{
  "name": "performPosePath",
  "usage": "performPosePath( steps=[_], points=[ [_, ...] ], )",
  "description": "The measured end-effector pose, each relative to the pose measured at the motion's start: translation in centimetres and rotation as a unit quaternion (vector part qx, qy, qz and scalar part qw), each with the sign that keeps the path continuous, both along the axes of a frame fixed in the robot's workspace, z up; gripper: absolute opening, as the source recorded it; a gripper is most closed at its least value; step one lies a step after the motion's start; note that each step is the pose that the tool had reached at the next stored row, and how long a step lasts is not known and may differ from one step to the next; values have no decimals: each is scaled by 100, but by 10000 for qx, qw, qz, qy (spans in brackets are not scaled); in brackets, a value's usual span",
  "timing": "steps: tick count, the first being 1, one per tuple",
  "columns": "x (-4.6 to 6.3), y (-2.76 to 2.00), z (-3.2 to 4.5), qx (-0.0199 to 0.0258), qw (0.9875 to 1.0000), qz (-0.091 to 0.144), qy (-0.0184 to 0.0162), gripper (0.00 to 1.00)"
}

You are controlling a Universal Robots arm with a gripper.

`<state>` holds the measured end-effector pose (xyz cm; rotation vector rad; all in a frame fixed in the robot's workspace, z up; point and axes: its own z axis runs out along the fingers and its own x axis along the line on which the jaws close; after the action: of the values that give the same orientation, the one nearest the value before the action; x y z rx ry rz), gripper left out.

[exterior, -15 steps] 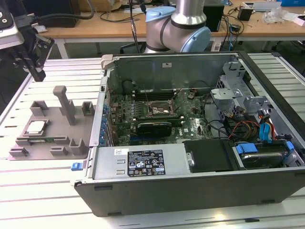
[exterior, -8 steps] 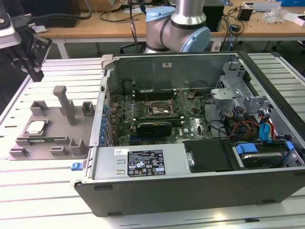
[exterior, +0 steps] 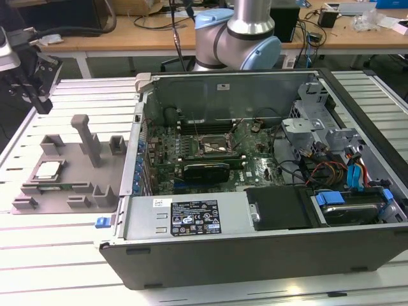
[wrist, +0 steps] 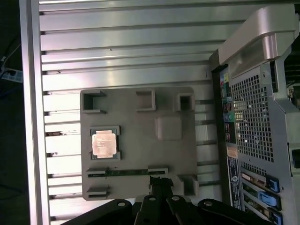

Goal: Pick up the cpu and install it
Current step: 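Reach for the cpu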

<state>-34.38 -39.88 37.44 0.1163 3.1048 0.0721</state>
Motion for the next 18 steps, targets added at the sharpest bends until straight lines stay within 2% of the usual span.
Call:
performPosePath(
  steps=[5, 18],
  points=[
    [-60, 0, -78, -1, 10000, 0, 2, 11],
    [-115, 0, -132, 0, 10000, 0, 1, 11]
  ],
)
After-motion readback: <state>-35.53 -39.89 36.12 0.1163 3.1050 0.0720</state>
